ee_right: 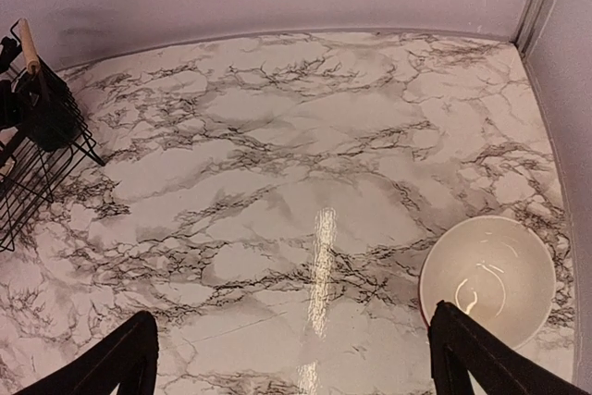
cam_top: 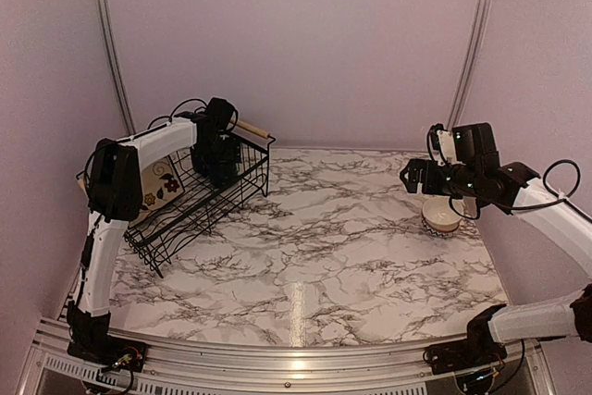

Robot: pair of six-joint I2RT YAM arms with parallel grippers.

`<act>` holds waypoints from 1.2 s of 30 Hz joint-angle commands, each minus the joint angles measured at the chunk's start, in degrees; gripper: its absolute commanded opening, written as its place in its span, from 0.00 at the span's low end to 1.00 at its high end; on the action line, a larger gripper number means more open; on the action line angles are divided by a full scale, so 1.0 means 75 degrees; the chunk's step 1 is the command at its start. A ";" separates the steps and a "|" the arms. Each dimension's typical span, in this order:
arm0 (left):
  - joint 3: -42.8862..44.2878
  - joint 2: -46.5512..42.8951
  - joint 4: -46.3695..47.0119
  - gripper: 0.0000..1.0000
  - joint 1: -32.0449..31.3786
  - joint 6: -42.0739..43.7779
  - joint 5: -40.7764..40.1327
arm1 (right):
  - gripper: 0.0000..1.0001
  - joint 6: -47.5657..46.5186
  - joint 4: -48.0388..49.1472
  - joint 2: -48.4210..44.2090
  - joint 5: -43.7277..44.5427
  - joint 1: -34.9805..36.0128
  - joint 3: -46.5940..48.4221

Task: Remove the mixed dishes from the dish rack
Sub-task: Grab the cup from the dish rack, then pass from the left arm to the right

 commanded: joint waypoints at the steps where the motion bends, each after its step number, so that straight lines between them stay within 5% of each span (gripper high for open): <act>1: -0.0801 -0.0946 -0.0210 0.54 0.0047 -0.0061 -0.0021 | 0.99 0.0152 0.0013 0.0045 -0.0160 0.0058 0.0303; 15: -0.2921 -0.3421 -0.0172 0.34 -0.0026 -0.0168 0.0623 | 0.99 0.0384 0.0149 -0.0247 -0.0575 0.0054 0.0031; 25: -0.4385 -0.6312 0.0703 0.33 -0.0020 -0.0556 0.2405 | 0.99 0.0707 0.1422 -0.1034 -0.1342 0.0052 -0.0710; 29: -0.5299 -0.7300 0.1857 0.33 -0.0027 -0.1203 0.3818 | 0.99 0.1264 0.1883 -0.0999 -0.1049 0.0024 -0.1102; 36: -0.7755 -0.8275 0.6022 0.34 -0.0060 -0.3934 0.6696 | 0.95 0.1917 0.4150 -0.0591 -0.3888 0.0110 -0.1704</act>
